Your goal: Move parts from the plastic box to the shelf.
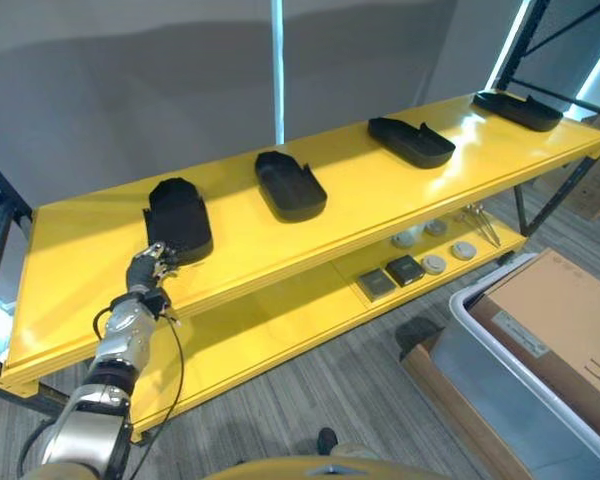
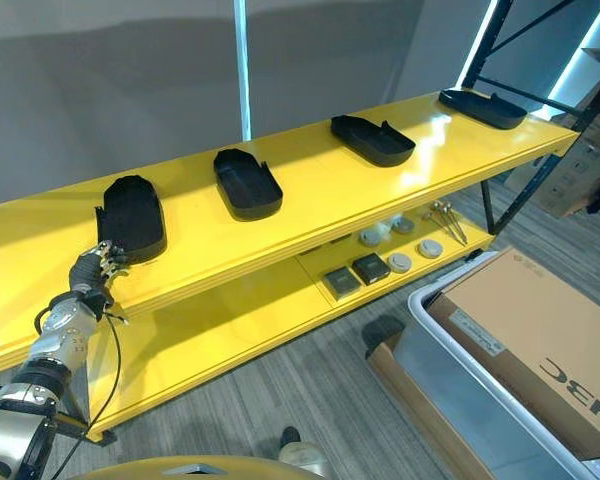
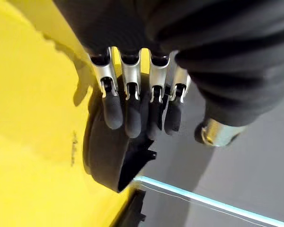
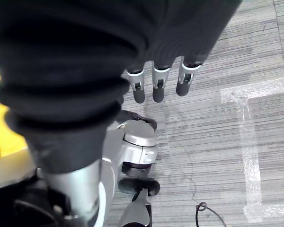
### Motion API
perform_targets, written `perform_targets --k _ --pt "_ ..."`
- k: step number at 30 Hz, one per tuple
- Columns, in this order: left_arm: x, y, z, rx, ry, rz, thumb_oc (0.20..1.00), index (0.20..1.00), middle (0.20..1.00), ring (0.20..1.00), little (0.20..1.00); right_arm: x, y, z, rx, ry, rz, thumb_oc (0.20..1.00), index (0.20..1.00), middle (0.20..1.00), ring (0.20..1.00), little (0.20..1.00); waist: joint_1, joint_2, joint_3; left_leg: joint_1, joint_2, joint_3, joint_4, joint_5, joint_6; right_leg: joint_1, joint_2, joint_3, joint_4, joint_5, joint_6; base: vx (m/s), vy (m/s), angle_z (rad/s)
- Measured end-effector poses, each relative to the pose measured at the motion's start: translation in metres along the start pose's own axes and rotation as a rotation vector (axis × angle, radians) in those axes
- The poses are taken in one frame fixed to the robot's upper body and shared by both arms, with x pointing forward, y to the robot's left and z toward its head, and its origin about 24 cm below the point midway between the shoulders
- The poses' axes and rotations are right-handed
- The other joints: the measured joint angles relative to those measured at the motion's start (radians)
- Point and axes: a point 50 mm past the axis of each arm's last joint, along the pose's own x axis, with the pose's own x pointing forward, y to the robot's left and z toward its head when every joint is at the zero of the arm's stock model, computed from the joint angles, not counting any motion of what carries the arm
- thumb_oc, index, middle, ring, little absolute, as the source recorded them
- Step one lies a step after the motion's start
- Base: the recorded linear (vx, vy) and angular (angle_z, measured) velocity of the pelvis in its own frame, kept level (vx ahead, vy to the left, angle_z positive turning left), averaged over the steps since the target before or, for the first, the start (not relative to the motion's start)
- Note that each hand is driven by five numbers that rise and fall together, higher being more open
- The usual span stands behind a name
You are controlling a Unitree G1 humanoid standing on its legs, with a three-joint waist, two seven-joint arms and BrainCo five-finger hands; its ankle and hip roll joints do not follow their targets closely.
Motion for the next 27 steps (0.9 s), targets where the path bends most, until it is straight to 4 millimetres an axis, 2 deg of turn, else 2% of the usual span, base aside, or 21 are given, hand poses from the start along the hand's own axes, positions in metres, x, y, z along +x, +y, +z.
perform_targets --k 4,6,7,8,9,10,12,14,15,16,18,20,21,22,24,27 --pt "-0.02 -0.018 0.011 -0.026 -0.135 -0.178 1.0 1.0 1.0 1.0 1.0 0.0 -0.002 0.005 0.003 -0.025 -0.008 1.0 1.0 1.0 1.0 1.0 0.041 0.008 0.002 -0.004 0.0 -0.006 0.0 -0.004 -0.001 0.007 -0.001 -0.004 -0.004 0.0 0.0 -0.09 -0.008 0.04" --pt "-0.041 -0.032 0.019 -0.04 -0.195 -0.324 1.0 1.0 1.0 1.0 1.0 0.001 -0.005 0.012 0.005 -0.049 -0.018 1.0 1.0 1.0 1.0 1.0 0.08 0.015 0.003 -0.007 -0.001 -0.016 0.0 -0.002 0.0 0.007 -0.001 -0.008 -0.004 0.0 -0.001 -0.12 0.002 0.15" --pt "-0.07 -0.05 0.031 -0.046 -0.251 -0.503 1.0 1.0 1.0 1.0 1.0 0.0 -0.008 0.016 0.016 -0.07 -0.031 1.0 1.0 1.0 1.0 1.0 0.106 0.025 0.008 -0.014 -0.003 -0.028 0.0 0.002 0.004 0.008 -0.004 -0.02 -0.005 0.0 -0.001 -0.18 0.008 0.24" --pt "-0.08 -0.057 0.036 -0.048 -0.274 -0.574 1.0 1.0 1.0 1.0 1.0 0.0 -0.008 0.015 0.021 -0.072 -0.033 1.0 1.0 1.0 1.0 1.0 0.116 0.03 0.011 -0.016 -0.004 -0.033 0.0 0.006 0.008 0.009 -0.005 -0.026 -0.005 0.0 -0.001 -0.18 0.007 0.26" --pt "-0.089 -0.059 0.034 -0.02 -0.26 -0.625 1.0 1.0 1.0 1.0 1.0 -0.001 -0.01 0.017 0.023 -0.074 -0.039 1.0 1.0 1.0 1.0 1.0 0.145 0.045 0.008 -0.019 -0.005 -0.042 -0.001 0.01 0.012 0.011 -0.006 -0.033 -0.003 0.001 0.002 -0.17 0.003 0.2" --pt "-0.098 -0.058 0.03 0.021 -0.233 -0.653 1.0 1.0 1.0 1.0 1.0 -0.002 -0.012 0.015 0.031 -0.066 -0.047 1.0 1.0 1.0 1.0 1.0 0.149 0.05 0.007 -0.021 -0.007 -0.049 -0.001 0.007 0.007 0.011 -0.008 -0.037 -0.002 0.003 0.005 -0.12 -0.001 0.29" --pt "-0.102 -0.043 -0.004 0.044 -0.064 -0.609 1.0 1.0 1.0 1.0 1.0 -0.004 -0.016 0.008 0.052 -0.034 -0.063 1.0 1.0 1.0 1.0 1.0 0.173 0.076 -0.003 -0.027 -0.009 -0.069 0.0 0.008 0.004 0.012 -0.013 -0.059 -0.002 -0.005 0.001 -0.14 -0.019 0.32" --pt "-0.114 -0.012 -0.049 0.012 0.13 -0.458 1.0 1.0 1.0 1.0 1.0 -0.004 -0.018 0.013 0.051 -0.044 -0.071 1.0 1.0 1.0 1.0 1.0 0.179 0.08 -0.006 -0.047 -0.007 -0.086 -0.001 0.009 0.004 0.006 -0.01 -0.071 0.001 -0.003 0.002 -0.16 -0.052 0.17" --pt "-0.126 0.004 -0.074 -0.006 0.232 -0.386 1.0 1.0 1.0 1.0 1.0 -0.003 -0.016 0.012 0.058 -0.039 -0.071 1.0 1.0 1.0 1.0 1.0 0.181 0.076 -0.007 -0.048 -0.005 -0.092 -0.001 0.009 0.003 0.007 -0.007 -0.077 0.001 -0.003 0.001 -0.13 -0.037 0.18" --pt "-0.149 0.026 -0.11 -0.021 0.4 -0.287 1.0 1.0 1.0 1.0 1.0 -0.002 -0.014 0.011 0.075 -0.026 -0.07 1.0 1.0 1.0 1.0 1.0 0.196 0.069 -0.009 -0.053 -0.005 -0.113 -0.001 0.009 0.003 0.007 -0.005 -0.086 0.001 -0.004 0.0 -0.12 -0.021 0.2" --pt "-0.187 0.056 -0.144 -0.034 0.599 -0.148 1.0 1.0 1.0 1.0 1.0 0.0 -0.012 0.008 0.092 -0.003 -0.062 1.0 1.0 1.0 1.0 1.0 0.219 0.054 -0.002 -0.059 0.0 -0.117 -0.001 0.009 0.003 0.007 -0.003 -0.101 0.001 -0.009 -0.007 -0.08 -0.014 0.29" --pt "-0.211 0.078 -0.161 -0.037 0.702 -0.02 1.0 1.0 1.0 1.0 1.0 0.001 -0.012 0.006 0.116 0.011 -0.062 1.0 1.0 1.0 1.0 1.0 0.236 0.042 0.001 -0.077 -0.002 -0.135 0.0 0.009 0.003 0.005 -0.007 -0.113 0.0 -0.015 -0.006 -0.07 -0.034 0.5" --pt "-0.232 0.093 -0.176 -0.023 0.782 0.103 1.0 1.0 1.0 1.0 1.0 0.002 -0.012 0.005 0.126 0.024 -0.06 1.0 1.0 1.0 1.0 1.0 0.245 0.041 0.001 -0.079 -0.003 -0.135 0.0 0.009 0.003 0.006 -0.008 -0.112 0.0 -0.017 -0.005 -0.08 -0.043 0.4" --pt "-0.26 0.11 -0.195 -0.007 0.903 0.301 1.0 1.0 1.0 1.0 1.0 0.005 -0.01 0.009 0.12 0.035 -0.068 1.0 1.0 1.0 1.0 1.0 0.241 0.034 -0.003 -0.083 -0.006 -0.134 0.0 0.009 0.002 -0.003 -0.013 -0.112 0.005 -0.02 -0.005 -0.06 -0.032 0.16" --pt "-0.289 0.119 -0.207 0.105 1.068 0.474 1.0 1.0 1.0 1.0 1.0 0.009 -0.005 0.011 0.137 0.065 -0.089 1.0 1.0 1.0 1.0 1.0 0.224 0.019 -0.018 -0.096 -0.008 -0.134 0.0 0.009 0.002 -0.021 -0.015 -0.11 0.011 -0.02 -0.004 -0.03 -0.019 -0.03" --pt "-0.268 0.117 -0.203 0.135 1.007 0.46 1.0 1.0 1.0 1.0 1.0 0.013 0.002 0.011 0.147 0.087 -0.109 1.0 1.0 1.0 1.0 1.0 0.206 0.0 -0.036 -0.104 -0.008 -0.131 0.0 0.009 0.002 -0.048 -0.017 -0.102 0.032 -0.02 -0.004 0.0 -0.003 -0.09"
